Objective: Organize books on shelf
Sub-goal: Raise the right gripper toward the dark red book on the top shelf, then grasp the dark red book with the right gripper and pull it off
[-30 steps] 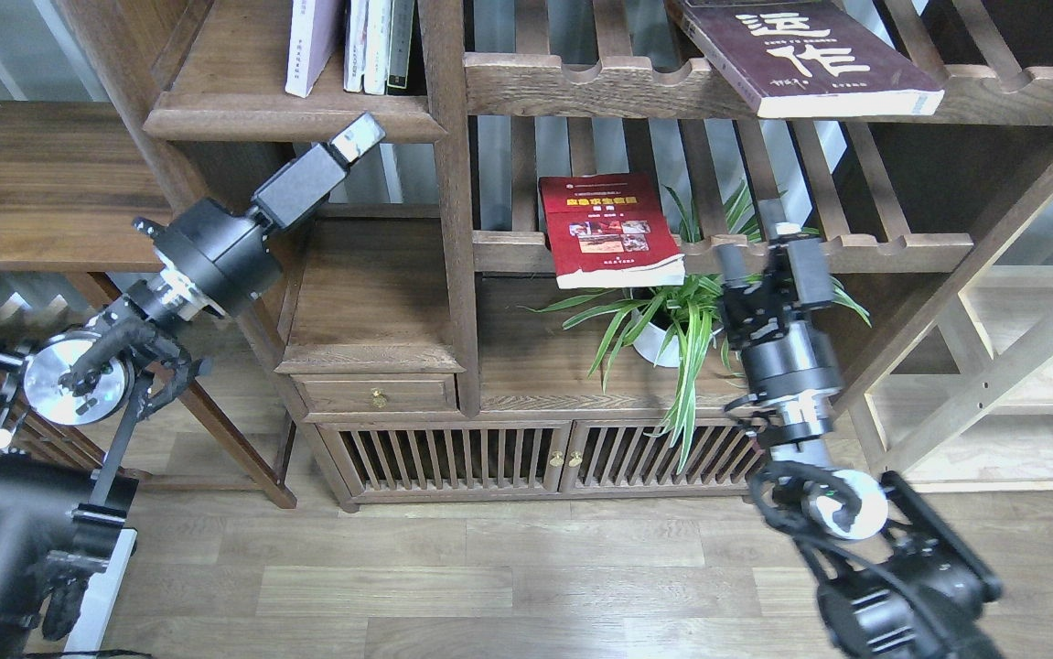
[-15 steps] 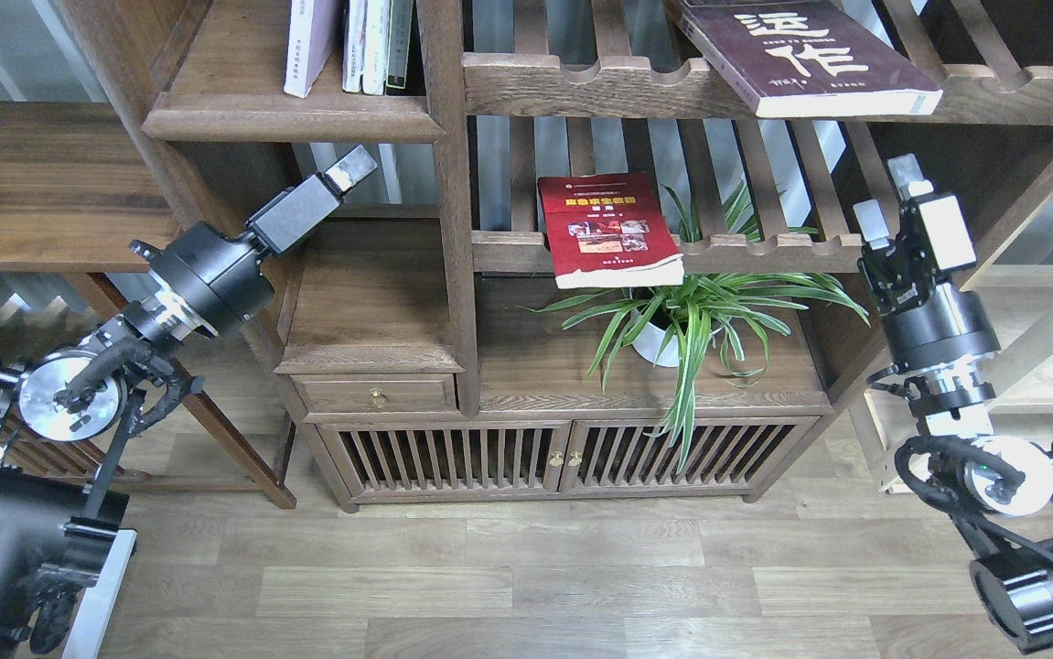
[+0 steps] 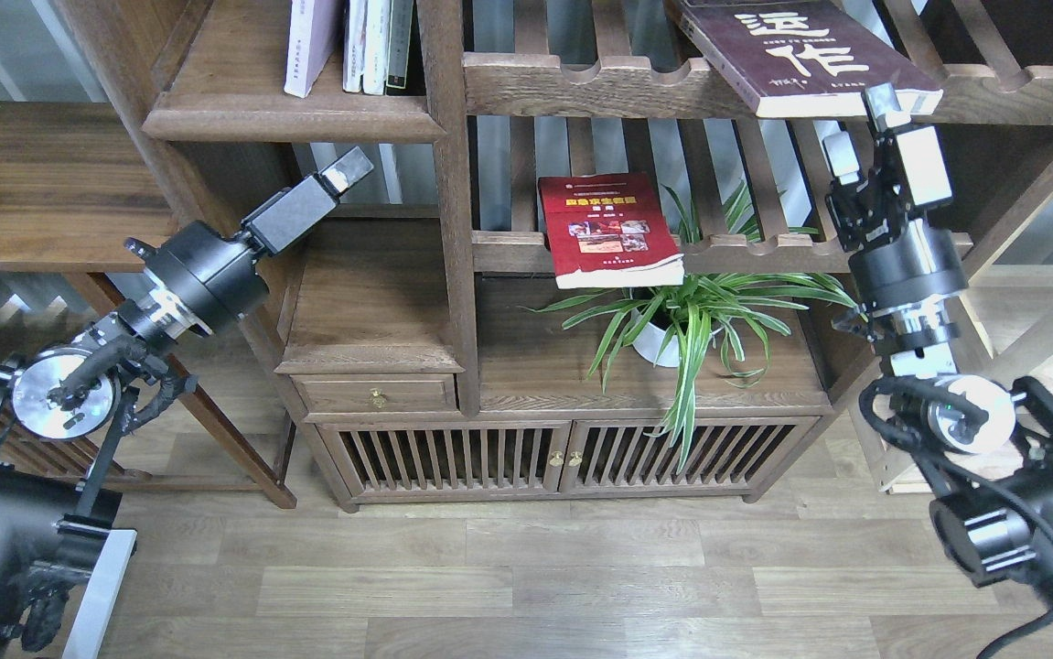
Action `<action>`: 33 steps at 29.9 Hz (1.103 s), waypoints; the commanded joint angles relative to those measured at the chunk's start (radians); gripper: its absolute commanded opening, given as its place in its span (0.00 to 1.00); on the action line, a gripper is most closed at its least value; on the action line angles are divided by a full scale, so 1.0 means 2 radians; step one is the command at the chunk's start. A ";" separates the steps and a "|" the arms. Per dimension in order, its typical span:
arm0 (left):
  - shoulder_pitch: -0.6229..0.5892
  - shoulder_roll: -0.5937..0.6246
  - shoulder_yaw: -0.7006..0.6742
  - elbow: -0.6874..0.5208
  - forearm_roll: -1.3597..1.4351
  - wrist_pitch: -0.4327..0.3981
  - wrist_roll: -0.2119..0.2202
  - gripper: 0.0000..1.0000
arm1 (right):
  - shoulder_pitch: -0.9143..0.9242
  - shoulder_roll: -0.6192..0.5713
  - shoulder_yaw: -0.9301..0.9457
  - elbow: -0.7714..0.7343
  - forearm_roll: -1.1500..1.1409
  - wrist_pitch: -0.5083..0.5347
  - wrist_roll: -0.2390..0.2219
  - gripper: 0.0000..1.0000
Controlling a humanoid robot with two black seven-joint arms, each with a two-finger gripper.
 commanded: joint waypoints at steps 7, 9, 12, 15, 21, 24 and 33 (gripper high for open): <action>-0.001 0.004 0.000 -0.001 0.000 -0.001 0.000 0.97 | 0.006 0.008 -0.015 -0.004 0.000 -0.030 0.000 0.99; -0.001 0.006 0.000 -0.001 0.000 -0.002 0.000 0.97 | 0.011 0.013 -0.019 -0.008 0.000 -0.036 0.000 0.99; -0.001 0.009 0.000 0.000 0.000 -0.008 0.000 0.97 | 0.023 0.017 -0.020 -0.015 0.001 -0.051 0.000 0.99; -0.001 0.012 0.000 -0.001 -0.001 -0.010 0.000 0.97 | 0.035 0.017 -0.017 -0.018 0.002 -0.072 0.000 0.99; 0.001 0.013 -0.002 0.000 0.000 -0.011 0.000 0.98 | 0.050 0.017 -0.014 -0.021 0.002 -0.090 0.001 0.98; 0.003 0.013 -0.006 0.000 0.000 -0.011 0.000 0.98 | 0.058 0.017 -0.014 -0.026 0.002 -0.101 0.001 0.98; 0.005 0.013 -0.007 0.000 0.000 -0.011 0.000 0.99 | 0.075 0.017 -0.011 -0.030 0.002 -0.111 0.001 0.69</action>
